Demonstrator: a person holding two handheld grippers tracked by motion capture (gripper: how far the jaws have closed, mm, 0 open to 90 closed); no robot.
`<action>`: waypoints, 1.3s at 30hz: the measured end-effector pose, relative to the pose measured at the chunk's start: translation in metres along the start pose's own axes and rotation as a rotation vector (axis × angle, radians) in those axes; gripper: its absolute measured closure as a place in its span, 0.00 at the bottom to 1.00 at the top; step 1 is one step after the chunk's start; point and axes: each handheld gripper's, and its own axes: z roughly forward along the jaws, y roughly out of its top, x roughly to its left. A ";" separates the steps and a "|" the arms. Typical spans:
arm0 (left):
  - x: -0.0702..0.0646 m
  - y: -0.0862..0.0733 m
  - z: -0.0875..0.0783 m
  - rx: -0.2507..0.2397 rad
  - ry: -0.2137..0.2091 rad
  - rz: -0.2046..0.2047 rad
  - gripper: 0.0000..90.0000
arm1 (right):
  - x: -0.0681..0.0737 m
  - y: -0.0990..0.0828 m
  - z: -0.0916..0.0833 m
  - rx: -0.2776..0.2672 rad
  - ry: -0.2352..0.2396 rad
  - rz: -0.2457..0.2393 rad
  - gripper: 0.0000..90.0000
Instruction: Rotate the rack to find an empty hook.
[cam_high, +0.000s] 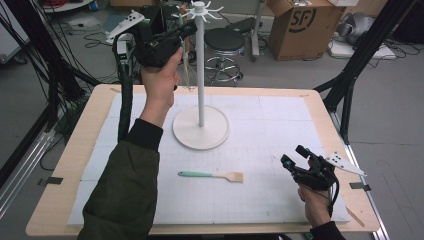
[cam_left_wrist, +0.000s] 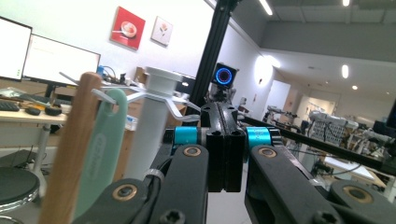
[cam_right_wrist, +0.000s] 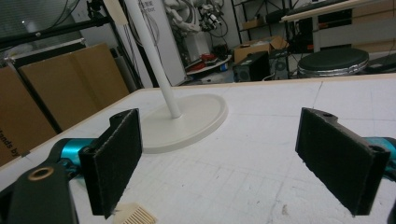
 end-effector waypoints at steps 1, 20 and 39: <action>0.002 0.000 -0.001 -0.004 0.001 -0.001 1.00 | 0.000 0.000 0.000 0.000 0.003 0.000 0.15; 0.020 0.005 -0.006 -0.034 0.037 0.006 1.00 | -0.001 -0.002 0.001 0.013 -0.005 0.007 0.16; 0.016 -0.003 -0.023 -0.035 0.019 0.020 0.53 | 0.003 -0.004 0.002 0.023 -0.015 -0.004 0.16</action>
